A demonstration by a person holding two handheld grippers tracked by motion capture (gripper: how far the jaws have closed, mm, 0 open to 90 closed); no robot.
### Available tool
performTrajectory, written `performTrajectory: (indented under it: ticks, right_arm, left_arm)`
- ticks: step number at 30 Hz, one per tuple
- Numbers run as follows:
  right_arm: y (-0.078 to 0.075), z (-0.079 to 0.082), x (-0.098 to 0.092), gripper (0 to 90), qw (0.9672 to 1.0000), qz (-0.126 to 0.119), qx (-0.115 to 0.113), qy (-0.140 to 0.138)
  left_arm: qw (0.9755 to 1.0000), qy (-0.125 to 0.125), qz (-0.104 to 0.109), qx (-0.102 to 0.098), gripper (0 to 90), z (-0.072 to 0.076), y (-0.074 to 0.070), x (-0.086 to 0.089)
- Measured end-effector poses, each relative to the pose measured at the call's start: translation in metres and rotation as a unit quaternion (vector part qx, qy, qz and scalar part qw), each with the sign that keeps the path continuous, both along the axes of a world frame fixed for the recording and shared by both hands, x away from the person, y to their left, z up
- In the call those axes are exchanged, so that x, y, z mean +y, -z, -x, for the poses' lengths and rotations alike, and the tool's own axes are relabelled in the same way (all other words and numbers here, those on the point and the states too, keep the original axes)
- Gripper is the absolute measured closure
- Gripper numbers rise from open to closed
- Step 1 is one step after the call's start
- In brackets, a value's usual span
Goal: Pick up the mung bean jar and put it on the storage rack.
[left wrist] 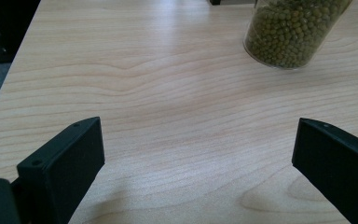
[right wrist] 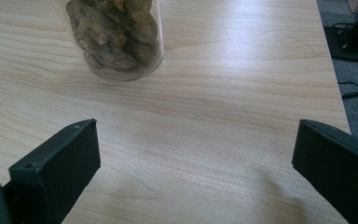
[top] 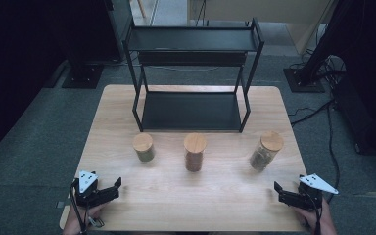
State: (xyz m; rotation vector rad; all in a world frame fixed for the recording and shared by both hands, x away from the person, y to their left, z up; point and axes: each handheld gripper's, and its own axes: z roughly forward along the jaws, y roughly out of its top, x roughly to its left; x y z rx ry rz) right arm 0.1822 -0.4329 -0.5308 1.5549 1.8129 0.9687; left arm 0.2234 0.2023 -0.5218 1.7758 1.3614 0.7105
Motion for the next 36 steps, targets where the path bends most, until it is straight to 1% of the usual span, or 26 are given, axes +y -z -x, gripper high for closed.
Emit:
performTrajectory:
  ticks: [6,7,8,9,11,13,21,23,27,30,36]
  right_arm:
    - [0.0,0.0,0.0,0.5,1.0,-0.001,0.001,0.001]
    - [0.0,0.0,0.0,0.5,1.0,-0.001,0.001,0.001]
    - [0.0,0.0,0.0,0.5,1.0,-0.001,0.001,0.0]
    - [0.0,0.0,0.0,0.5,1.0,-0.001,0.001,0.0]
    - [0.0,0.0,0.0,0.5,1.0,0.0,0.0,0.001]
    - [0.0,0.0,0.0,0.5,1.0,0.0,0.0,0.001]
    - [0.0,0.0,0.0,0.5,1.0,-0.002,0.0,-0.001]
    - [0.0,0.0,0.0,0.5,1.0,-0.002,0.0,-0.001]
    - [0.0,0.0,0.0,0.5,1.0,-0.003,0.0,-0.001]
    - [0.0,0.001,0.0,0.5,1.0,-0.001,-0.001,-0.002]
    - [0.0,0.001,0.0,0.5,1.0,-0.002,-0.001,-0.004]
  left_arm:
    - [1.0,0.002,-0.008,-0.002,2.5,0.0,-0.001,-0.001]
    - [1.0,0.003,-0.005,-0.001,2.5,0.0,-0.001,-0.002]
    - [1.0,0.005,0.004,-0.003,2.5,0.0,-0.002,-0.002]
    - [0.9999,0.007,0.005,-0.009,2.5,0.0,-0.004,-0.003]
    - [0.9998,0.009,-0.001,-0.017,2.5,0.0,-0.007,-0.005]
    - [0.9998,0.009,0.004,-0.019,2.5,-0.001,-0.009,-0.008]
    - [0.9996,0.025,0.004,-0.008,2.5,-0.003,-0.009,-0.021]
    - [0.9996,0.027,0.007,-0.006,2.5,-0.004,-0.009,-0.024]
    - [0.9996,0.028,0.004,0.003,2.5,-0.006,-0.007,-0.028]
    - [0.9994,0.032,0.009,0.006,2.5,-0.006,-0.007,-0.031]
    - [0.9992,0.038,0.008,0.008,2.5,-0.009,-0.007,-0.039]
